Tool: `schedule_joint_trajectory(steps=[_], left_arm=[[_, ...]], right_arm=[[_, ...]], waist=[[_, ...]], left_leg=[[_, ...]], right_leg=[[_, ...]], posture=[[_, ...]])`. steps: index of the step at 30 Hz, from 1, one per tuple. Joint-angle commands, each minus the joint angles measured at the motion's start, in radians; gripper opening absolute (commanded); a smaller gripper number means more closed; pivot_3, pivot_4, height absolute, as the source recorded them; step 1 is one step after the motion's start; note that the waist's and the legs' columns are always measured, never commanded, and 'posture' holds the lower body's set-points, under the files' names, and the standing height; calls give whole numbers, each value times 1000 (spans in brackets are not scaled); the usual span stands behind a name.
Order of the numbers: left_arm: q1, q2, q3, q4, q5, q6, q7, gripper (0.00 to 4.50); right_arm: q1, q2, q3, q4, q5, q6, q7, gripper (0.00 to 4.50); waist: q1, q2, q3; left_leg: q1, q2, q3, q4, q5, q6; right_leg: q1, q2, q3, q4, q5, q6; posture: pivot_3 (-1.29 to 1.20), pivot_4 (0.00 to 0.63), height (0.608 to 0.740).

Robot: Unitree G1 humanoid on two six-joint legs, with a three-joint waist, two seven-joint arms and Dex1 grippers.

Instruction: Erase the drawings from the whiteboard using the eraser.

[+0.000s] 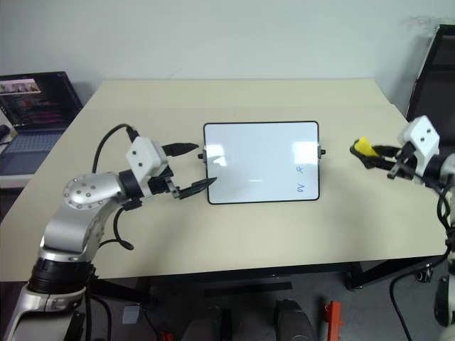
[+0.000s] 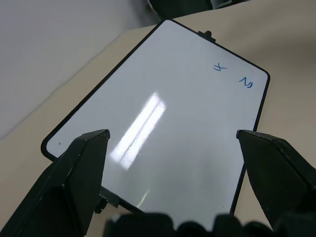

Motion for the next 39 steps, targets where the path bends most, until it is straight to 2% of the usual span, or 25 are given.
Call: schedule_joint_trajectory(steps=[1,10,20,31,39], left_arm=[[-22,-3,6,-4,2,-29,-3,4500],[-9,-2,10,8,-3,-32,-13,4500],[-27,-10,-1,43,10,-50,-27,4500],[-21,-10,-4,47,10,-59,-25,4500],[-43,-20,-19,60,14,-63,-25,4500]], right_arm=[[23,-36,-71,-30,33,-1,-41,826],[115,-40,-112,-169,88,72,-73,825],[147,-56,-111,-217,110,98,-78,825],[111,-57,-87,-217,109,100,-81,825],[-16,51,28,-314,80,127,-155,824]], waist=[[-1,0,0],[1,0,0],[2,0,0],[2,0,0],[-1,0,0]], left_leg=[[0,0,0,0,0,0],[0,0,0,0,0,0],[0,0,0,1,0,0],[0,0,0,1,0,0],[0,1,-1,1,0,0]], right_leg=[[0,0,0,0,0,0],[0,0,0,0,0,1],[0,0,0,0,0,1],[0,0,0,0,0,1],[0,1,0,1,0,1]], posture=[[0,150,740],[0,150,740],[0,150,740],[0,150,740],[0,150,740]])
